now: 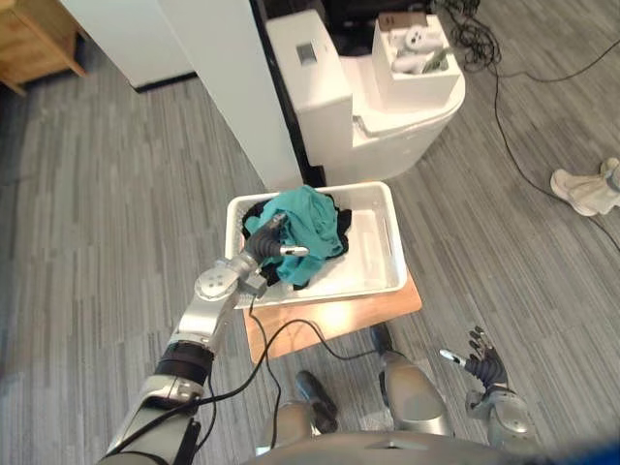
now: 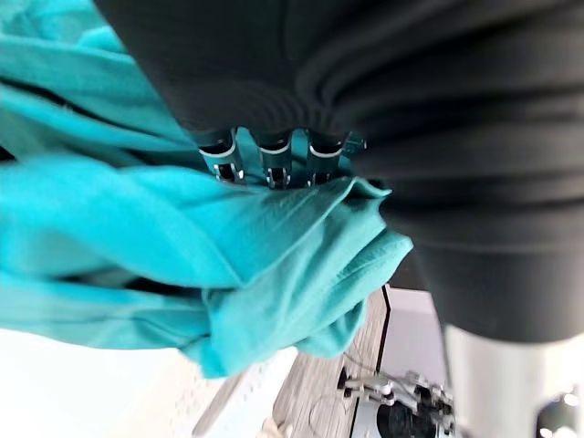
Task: Tidy the bed and pick cloth on bed and put in laundry
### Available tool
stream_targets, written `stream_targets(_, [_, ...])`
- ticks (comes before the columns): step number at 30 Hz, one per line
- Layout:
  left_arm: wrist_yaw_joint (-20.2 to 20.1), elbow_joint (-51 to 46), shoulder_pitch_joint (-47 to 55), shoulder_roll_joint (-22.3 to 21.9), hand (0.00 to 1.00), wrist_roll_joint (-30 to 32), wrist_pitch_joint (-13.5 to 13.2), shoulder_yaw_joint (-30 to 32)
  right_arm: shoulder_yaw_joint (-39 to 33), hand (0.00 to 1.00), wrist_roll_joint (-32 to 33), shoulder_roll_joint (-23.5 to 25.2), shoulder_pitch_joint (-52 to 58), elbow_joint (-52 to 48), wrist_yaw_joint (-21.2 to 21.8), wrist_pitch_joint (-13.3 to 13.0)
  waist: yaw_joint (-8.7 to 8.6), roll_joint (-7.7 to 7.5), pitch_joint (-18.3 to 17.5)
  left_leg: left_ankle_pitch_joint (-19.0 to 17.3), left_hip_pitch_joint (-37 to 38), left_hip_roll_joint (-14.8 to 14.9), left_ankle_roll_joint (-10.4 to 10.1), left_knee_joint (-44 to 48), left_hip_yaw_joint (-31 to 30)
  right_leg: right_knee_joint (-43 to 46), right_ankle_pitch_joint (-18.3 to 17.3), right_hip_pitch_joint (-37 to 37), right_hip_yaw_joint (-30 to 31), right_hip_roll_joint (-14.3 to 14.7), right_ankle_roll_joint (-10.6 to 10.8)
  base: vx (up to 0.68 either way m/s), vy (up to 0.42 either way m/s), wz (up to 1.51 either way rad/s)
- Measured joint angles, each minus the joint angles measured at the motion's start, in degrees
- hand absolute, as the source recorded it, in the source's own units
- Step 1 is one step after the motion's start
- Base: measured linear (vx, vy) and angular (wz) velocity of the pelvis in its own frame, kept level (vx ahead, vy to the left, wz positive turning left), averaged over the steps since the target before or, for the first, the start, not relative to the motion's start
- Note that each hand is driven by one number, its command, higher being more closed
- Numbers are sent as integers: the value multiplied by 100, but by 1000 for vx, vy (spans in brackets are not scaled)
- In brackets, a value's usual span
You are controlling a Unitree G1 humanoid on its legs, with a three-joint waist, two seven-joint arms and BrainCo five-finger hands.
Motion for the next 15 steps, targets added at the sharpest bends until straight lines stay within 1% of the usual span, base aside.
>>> stream_targets(1, [-109,-140,142,5,0,0,130,1,-33,0,-9,0,81,9,0,30,7,23,-135,4,66,-8,-1,-45,-24,-47,-2,75,-33,-3,4,-1,-5,10])
stream_targets(2, [-151,-188,206,7,0,0,195,2,-43,0,-28,0,107,21,1,50,6,34,-178,13,102,-18,1,-80,-46,-79,-3,137,-62,-8,4,-3,2,17])
stream_targets(3, [-256,-224,281,11,0,1,334,2,-51,0,-106,0,135,65,2,87,6,28,-254,15,172,-27,2,-103,-87,-104,-8,220,-105,-19,12,-9,4,17])
stream_targets(4, [-289,-224,321,19,0,4,403,2,-50,0,-153,1,151,79,5,111,8,24,-307,16,184,-32,3,-112,-112,-114,-10,246,-116,-25,14,-15,8,20])
stream_targets(5, [-349,-224,385,64,0,13,529,2,-50,0,-222,2,160,110,16,121,14,15,-375,24,226,-43,9,-141,-139,-143,-10,311,-129,-36,15,-6,7,10])
stream_targets(6, [-386,-225,480,170,0,32,618,3,-52,0,-222,8,158,121,39,122,24,6,-450,42,283,-57,7,-191,-132,-154,-9,339,-129,-37,16,-4,6,7])
stream_targets(7, [-401,-225,514,247,0,49,644,3,-53,0,-222,17,159,125,48,122,27,-4,-473,43,299,-58,9,-190,-135,-163,-8,365,-130,-40,19,0,0,0])
stream_targets(9, [-492,-225,584,483,0,89,849,77,-86,0,-225,25,174,182,77,140,47,-15,-483,43,478,-63,8,-243,-142,-184,-16,542,-163,-39,32,-10,1,6])
stream_targets(10, [-531,-225,608,508,0,92,917,128,-109,0,-225,25,184,188,100,145,55,-12,-497,43,512,-66,8,-261,-142,-187,-23,572,-181,-40,41,-20,-2,6])
stream_targets(12, [-809,-223,690,585,0,89,1167,254,-149,0,-286,27,240,232,170,192,93,-17,-580,43,578,-71,7,-283,-155,-217,-31,660,-233,-55,48,-21,-5,10])
stream_targets(13, [-993,-222,696,626,0,91,1304,254,-155,0,-337,27,288,234,197,211,103,-24,-622,43,587,-72,7,-285,-167,-245,-31,698,-264,-64,49,-14,-12,15])
stream_targets(14, [-1260,-221,715,660,0,115,1420,251,-168,0,-399,27,355,240,249,244,120,-47,-683,43,590,-72,6,-288,-179,-266,-31,717,-288,-69,48,-12,-16,10])
stream_targets(15, [-1442,-220,759,669,0,144,1461,250,-169,0,-440,28,387,256,281,254,164,-59,-726,43,600,-71,6,-292,-175,-274,-31,728,-288,-68,48,-15,-17,5])
